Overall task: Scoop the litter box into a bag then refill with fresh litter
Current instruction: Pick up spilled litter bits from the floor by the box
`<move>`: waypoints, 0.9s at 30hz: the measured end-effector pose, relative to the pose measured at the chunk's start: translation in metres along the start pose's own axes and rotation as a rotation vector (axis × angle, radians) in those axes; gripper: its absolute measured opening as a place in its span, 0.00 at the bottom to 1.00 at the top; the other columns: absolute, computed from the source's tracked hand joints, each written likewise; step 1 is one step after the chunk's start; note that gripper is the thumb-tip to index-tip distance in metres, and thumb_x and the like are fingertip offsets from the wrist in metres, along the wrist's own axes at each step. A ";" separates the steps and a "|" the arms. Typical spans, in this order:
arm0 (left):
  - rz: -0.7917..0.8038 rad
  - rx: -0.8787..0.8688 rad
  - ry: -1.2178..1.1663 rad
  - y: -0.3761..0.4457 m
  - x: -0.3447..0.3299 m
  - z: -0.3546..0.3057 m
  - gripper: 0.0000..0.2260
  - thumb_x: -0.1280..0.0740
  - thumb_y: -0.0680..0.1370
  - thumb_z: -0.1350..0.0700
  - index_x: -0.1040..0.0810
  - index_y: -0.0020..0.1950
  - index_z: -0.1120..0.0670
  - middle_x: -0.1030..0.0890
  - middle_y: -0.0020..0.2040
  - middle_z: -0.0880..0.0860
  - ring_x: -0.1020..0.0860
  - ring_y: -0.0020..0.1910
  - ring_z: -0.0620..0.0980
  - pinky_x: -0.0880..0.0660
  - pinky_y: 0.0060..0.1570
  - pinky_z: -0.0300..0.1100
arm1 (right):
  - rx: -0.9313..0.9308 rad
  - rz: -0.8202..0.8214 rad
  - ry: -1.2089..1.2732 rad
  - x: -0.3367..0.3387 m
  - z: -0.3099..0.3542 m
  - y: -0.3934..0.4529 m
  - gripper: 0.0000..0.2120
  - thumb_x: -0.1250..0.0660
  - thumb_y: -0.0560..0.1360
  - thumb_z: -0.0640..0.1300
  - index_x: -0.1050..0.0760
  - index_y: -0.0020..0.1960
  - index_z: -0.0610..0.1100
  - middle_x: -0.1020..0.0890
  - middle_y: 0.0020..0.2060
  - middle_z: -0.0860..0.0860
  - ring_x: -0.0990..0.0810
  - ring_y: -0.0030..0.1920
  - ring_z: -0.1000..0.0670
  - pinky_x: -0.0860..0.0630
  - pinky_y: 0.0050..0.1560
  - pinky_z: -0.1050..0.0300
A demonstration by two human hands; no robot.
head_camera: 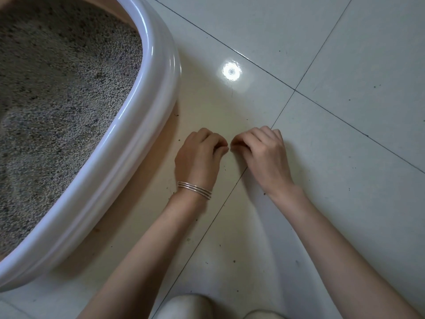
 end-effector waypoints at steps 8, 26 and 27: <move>0.026 -0.180 0.327 0.000 -0.009 -0.008 0.04 0.33 0.70 0.56 0.24 0.36 0.55 0.24 0.35 0.53 0.25 0.34 0.56 0.34 0.28 0.41 | 0.042 0.019 -0.220 -0.008 0.011 0.000 0.03 0.31 0.70 0.36 0.24 0.39 0.41 0.22 0.33 0.46 0.26 0.34 0.43 0.41 0.38 0.54; 0.250 -0.102 -0.199 -0.010 0.199 -0.181 0.02 0.38 0.76 0.63 0.27 0.46 0.62 0.23 0.42 0.56 0.26 0.39 0.55 0.34 0.39 0.43 | -0.356 0.135 0.312 0.255 0.102 0.032 0.03 0.39 0.77 0.38 0.27 0.45 0.41 0.27 0.41 0.54 0.29 0.44 0.49 0.30 0.50 0.47; 0.268 -0.116 -0.204 -0.010 0.226 -0.205 0.02 0.37 0.76 0.63 0.27 0.46 0.62 0.23 0.41 0.55 0.27 0.37 0.53 0.36 0.37 0.41 | -0.374 0.132 0.324 0.289 0.114 0.036 0.03 0.39 0.77 0.38 0.27 0.45 0.41 0.27 0.41 0.54 0.29 0.45 0.50 0.31 0.51 0.48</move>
Point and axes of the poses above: each hand's wrist, its own y-axis towards the middle knuckle, its own x-axis out of the back of the hand, z = x × y, the point moved 6 cm from there along y, towards the middle knuckle
